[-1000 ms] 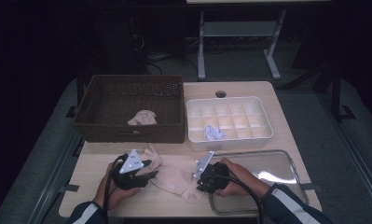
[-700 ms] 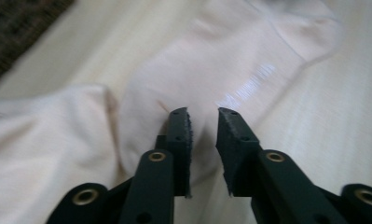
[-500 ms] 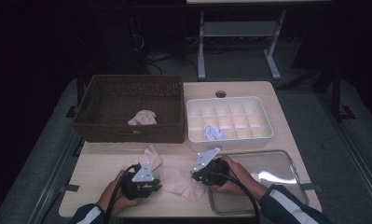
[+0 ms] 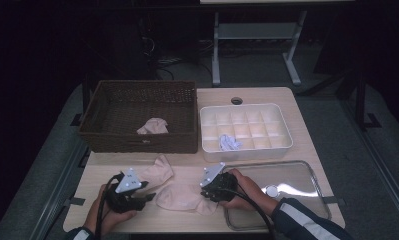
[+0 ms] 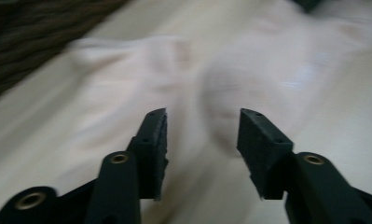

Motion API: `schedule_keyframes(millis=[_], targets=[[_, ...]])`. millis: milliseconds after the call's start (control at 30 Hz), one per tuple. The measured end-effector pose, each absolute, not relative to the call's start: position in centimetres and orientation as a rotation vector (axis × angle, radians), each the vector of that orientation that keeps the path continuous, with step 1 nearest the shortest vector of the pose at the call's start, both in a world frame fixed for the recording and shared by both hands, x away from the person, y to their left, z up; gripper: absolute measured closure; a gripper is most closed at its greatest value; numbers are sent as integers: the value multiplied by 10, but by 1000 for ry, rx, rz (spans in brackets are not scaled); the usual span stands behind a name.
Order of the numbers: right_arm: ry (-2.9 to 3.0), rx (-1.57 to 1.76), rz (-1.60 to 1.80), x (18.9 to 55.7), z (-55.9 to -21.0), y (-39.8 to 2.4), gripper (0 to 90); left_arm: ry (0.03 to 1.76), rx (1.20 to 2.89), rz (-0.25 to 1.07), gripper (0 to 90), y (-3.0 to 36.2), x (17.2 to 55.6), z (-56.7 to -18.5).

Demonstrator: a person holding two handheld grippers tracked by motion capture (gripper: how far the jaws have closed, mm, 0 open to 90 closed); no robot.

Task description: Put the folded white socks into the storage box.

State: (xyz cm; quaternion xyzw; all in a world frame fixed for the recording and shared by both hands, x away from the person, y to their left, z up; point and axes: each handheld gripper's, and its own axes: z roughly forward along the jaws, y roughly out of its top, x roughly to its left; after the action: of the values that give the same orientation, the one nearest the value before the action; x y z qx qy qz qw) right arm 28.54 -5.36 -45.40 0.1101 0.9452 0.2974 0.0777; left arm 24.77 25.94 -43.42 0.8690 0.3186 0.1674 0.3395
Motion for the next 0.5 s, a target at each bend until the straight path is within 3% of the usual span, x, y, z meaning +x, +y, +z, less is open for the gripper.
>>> schedule_keyframes(millis=[133,300,433,500], targets=[[2846,265,913,281,-455,-51,764,967,2233,455,328,279,265,-443],[2858,247,919,281,-455,-51,752,1026,2261,439,280,287,279,-455],[2870,231,906,280,-454,-52,749,1029,2254,364,400,290,283,-459],[2870,219,906,280,-454,-53,749,983,2264,349,545,289,284,-458]])
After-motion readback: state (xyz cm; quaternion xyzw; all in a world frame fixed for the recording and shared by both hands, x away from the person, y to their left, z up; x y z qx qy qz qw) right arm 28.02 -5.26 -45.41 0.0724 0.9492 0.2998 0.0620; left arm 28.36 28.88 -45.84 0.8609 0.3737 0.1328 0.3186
